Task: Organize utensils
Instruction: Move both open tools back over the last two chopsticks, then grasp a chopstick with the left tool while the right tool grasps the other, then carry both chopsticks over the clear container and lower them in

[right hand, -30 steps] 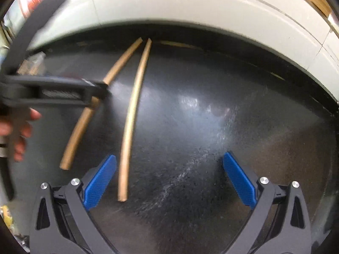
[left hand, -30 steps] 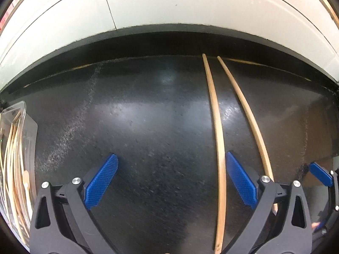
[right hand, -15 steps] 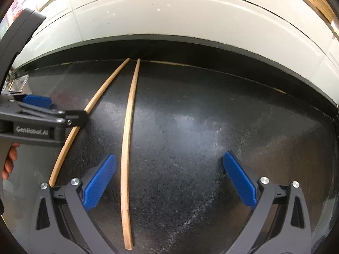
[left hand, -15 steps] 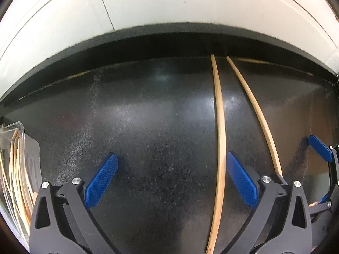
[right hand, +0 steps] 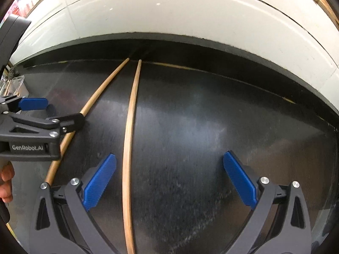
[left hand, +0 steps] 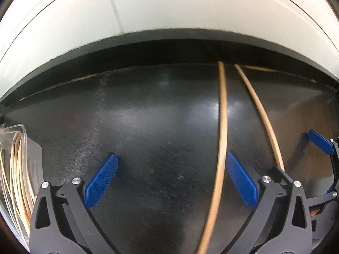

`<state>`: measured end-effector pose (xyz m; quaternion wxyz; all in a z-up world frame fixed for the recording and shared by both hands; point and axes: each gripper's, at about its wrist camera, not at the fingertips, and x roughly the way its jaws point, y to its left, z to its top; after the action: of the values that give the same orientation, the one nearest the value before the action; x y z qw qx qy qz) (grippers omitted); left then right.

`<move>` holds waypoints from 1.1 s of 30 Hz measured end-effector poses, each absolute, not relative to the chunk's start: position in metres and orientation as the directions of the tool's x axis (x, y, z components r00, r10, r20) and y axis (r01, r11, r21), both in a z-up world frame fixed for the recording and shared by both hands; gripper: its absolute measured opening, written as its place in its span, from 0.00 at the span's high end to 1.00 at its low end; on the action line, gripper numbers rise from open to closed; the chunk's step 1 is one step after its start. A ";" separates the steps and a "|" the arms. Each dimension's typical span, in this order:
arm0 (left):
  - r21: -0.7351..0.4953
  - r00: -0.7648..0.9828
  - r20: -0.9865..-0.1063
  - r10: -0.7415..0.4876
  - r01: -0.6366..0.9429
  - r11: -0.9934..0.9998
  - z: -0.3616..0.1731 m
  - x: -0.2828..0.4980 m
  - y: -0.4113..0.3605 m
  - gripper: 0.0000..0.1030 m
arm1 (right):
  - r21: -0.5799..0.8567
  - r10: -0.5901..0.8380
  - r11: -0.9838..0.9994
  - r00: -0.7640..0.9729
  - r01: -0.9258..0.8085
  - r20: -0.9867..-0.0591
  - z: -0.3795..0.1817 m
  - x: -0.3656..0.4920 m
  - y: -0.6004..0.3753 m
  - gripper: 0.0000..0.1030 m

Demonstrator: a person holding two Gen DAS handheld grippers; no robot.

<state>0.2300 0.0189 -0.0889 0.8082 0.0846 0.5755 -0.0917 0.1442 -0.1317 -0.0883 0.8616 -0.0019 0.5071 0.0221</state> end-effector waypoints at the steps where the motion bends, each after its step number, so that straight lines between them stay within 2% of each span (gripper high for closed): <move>1: 0.031 0.322 -0.946 -0.050 0.241 0.970 -0.088 0.233 0.021 0.05 | 0.019 0.034 0.999 0.485 -0.036 -0.874 -0.088 0.147 -0.131 0.05; 12: 0.039 0.342 -0.938 -0.058 0.269 0.962 -0.086 0.235 0.028 0.05 | 0.022 0.020 1.000 0.479 -0.002 -0.878 -0.088 0.164 -0.128 0.05; 15: 0.037 0.362 -0.930 -0.071 0.282 0.959 -0.086 0.231 0.028 0.09 | 0.022 0.018 1.000 0.478 0.003 -0.878 -0.084 0.161 -0.131 0.05; 16: 0.040 0.377 -0.923 -0.075 0.287 0.957 -0.083 0.227 0.026 0.21 | 0.023 0.018 1.000 0.478 0.004 -0.878 -0.084 0.162 -0.132 0.05; 17: 0.044 0.394 -0.916 -0.077 0.290 0.956 -0.079 0.224 0.024 0.43 | 0.023 0.017 1.000 0.478 0.007 -0.878 -0.084 0.163 -0.132 0.05; 18: 0.055 0.413 -0.908 -0.074 0.292 0.955 -0.074 0.222 0.023 0.57 | 0.023 0.017 1.000 0.477 0.007 -0.879 -0.085 0.162 -0.132 0.05; 19: 0.063 0.417 -0.906 -0.068 0.293 0.954 -0.073 0.222 0.021 0.83 | 0.024 0.019 1.000 0.474 0.005 -0.880 -0.084 0.163 -0.131 0.07; 21: 0.073 0.424 -0.903 -0.068 0.308 0.949 -0.072 0.220 0.020 0.84 | 0.021 0.025 1.000 0.487 -0.015 -0.873 -0.080 0.163 -0.126 0.25; 22: 0.077 0.429 -0.901 -0.070 0.316 0.946 -0.072 0.218 0.020 0.84 | 0.020 0.032 0.999 0.493 -0.030 -0.869 -0.076 0.163 -0.122 0.47; 23: 0.083 0.435 -0.898 -0.071 0.326 0.942 -0.073 0.217 0.019 0.84 | 0.023 0.044 0.999 0.496 -0.047 -0.867 -0.073 0.163 -0.117 0.81; 24: 0.090 0.440 -0.895 -0.072 0.335 0.938 -0.073 0.214 0.019 0.85 | 0.025 0.052 0.998 0.494 -0.060 -0.868 -0.071 0.164 -0.113 0.92; 26: 0.081 0.435 -0.897 -0.080 0.341 0.937 -0.074 0.212 0.018 0.87 | 0.023 0.053 0.997 0.492 -0.067 -0.869 -0.070 0.165 -0.106 0.92; 29: 0.007 0.403 -0.905 -0.137 0.336 0.942 -0.069 0.203 0.025 0.93 | 0.064 0.077 0.997 0.459 -0.044 -0.885 -0.067 0.167 -0.109 0.93; 33: -0.078 0.413 -0.888 -0.203 0.300 0.951 -0.052 0.188 0.046 0.95 | 0.119 0.096 0.993 0.474 0.019 -0.875 -0.050 0.156 -0.122 0.93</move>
<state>0.1875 0.0456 -0.0521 0.8391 0.0467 0.5208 -0.1499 0.1564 -0.1221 -0.0500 0.8566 0.0563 0.5124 0.0225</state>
